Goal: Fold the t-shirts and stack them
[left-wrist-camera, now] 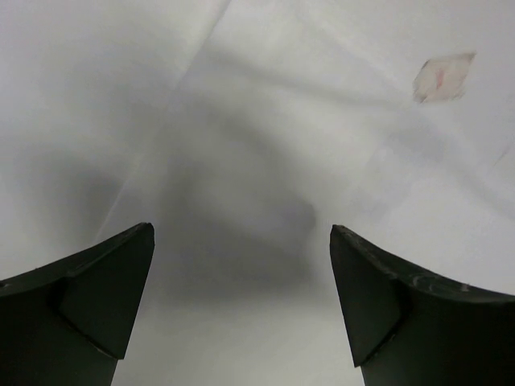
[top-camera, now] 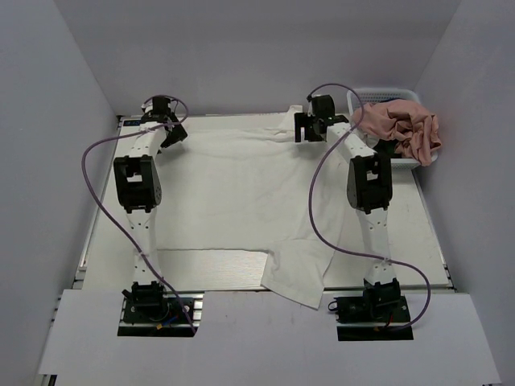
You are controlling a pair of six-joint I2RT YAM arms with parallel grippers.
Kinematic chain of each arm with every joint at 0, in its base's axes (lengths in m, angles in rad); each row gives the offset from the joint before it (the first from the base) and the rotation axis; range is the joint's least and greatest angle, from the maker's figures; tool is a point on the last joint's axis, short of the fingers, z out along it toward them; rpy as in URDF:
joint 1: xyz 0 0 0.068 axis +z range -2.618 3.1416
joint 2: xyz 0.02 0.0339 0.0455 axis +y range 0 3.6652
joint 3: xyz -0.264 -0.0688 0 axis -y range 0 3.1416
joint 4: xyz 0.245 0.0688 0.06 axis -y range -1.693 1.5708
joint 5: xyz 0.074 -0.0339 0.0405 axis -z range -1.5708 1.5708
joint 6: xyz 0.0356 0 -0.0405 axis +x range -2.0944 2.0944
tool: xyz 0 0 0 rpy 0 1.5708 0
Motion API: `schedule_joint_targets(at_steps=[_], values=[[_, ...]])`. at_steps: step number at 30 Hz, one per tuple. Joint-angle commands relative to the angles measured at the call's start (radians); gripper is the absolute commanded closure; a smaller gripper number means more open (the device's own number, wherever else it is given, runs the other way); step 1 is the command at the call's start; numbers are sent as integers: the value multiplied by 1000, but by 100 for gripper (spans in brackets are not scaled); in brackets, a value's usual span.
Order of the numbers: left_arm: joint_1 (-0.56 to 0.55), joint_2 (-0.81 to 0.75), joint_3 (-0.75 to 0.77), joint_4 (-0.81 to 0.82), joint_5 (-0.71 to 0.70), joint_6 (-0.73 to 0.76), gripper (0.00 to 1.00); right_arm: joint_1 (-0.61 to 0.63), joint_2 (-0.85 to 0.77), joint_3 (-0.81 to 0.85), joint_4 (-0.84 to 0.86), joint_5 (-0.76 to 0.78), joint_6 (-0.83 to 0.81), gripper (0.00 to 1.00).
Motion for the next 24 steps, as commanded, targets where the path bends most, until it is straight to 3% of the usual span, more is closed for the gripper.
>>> schedule_joint_targets(at_steps=[1,4,5,6,9,13,19,24], values=[[4,-292,-165,-68,-81,0,0,41,-272,-126,40,14,-86,10],[4,-541,-388,-125,-144,-103,0,99,-496,-445,132,77,-63,10],[4,-605,-557,-140,-145,-148,0,113,-583,-512,171,135,-27,10],[4,-722,-723,-174,-154,-240,0,151,-658,-692,188,147,4,10],[4,-886,-953,-231,-183,-359,0,205,-781,-920,189,216,87,10],[4,-1122,-1291,-286,-142,-478,0,265,-965,-1083,114,310,206,10],[4,-1348,-1606,-185,-34,-556,0,354,-1176,-1304,102,327,300,10],[4,-1347,-1651,-87,-25,-601,5,473,-1301,-1404,1,336,310,10]])
